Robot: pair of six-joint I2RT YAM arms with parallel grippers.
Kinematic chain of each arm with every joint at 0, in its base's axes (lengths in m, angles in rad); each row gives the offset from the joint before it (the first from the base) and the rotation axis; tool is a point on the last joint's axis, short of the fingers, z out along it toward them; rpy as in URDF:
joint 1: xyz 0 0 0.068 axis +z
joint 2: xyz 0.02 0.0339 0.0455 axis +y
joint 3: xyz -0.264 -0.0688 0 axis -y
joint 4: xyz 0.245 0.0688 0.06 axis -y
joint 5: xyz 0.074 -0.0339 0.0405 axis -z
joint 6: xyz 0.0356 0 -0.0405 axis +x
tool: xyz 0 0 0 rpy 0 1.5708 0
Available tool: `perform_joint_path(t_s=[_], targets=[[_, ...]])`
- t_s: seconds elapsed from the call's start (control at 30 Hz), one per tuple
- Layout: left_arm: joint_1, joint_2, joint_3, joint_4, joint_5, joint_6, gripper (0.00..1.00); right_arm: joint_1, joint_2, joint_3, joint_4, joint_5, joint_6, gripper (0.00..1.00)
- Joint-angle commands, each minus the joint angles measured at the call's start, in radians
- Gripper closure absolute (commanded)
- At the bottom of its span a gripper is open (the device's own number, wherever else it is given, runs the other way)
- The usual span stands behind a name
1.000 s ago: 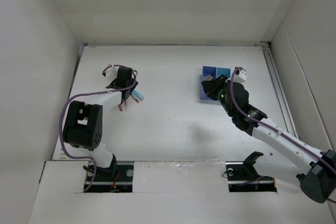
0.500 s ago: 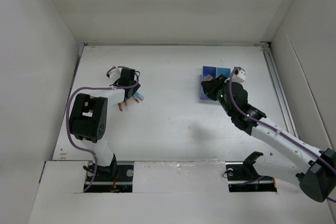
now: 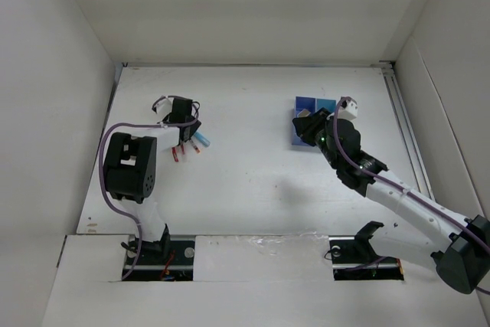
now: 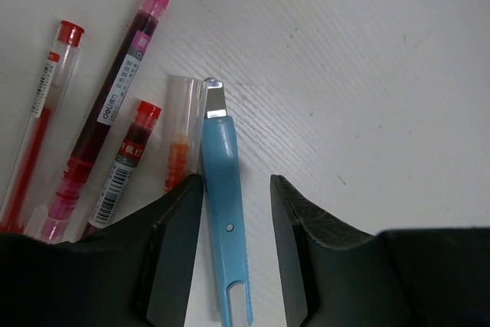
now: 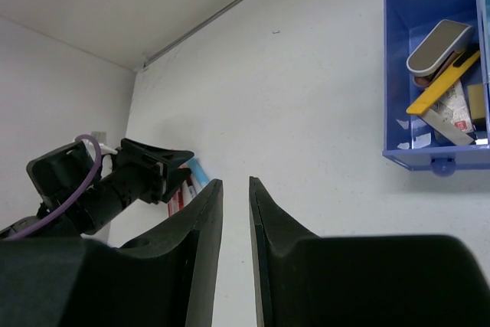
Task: Sort the stationery into containers
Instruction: Pick up the pen from the center of the board.
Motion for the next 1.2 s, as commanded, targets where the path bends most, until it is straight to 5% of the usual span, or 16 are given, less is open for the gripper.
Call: perform_joint_path(t_s=[0.0,0.47,1.17], targets=[[0.006,0.023,0.042,-0.004,0.007,0.029,0.63,0.010,-0.002,0.046,0.034,0.006,-0.012,0.74],[-0.004,0.105,0.176,-0.112,0.038,0.164,0.78,0.010,-0.002,0.046,0.034,-0.003,-0.012,0.74],[-0.054,0.170,0.277,-0.222,-0.017,0.299,0.65,0.019,-0.050,0.037,0.034,0.006,-0.012,0.74]])
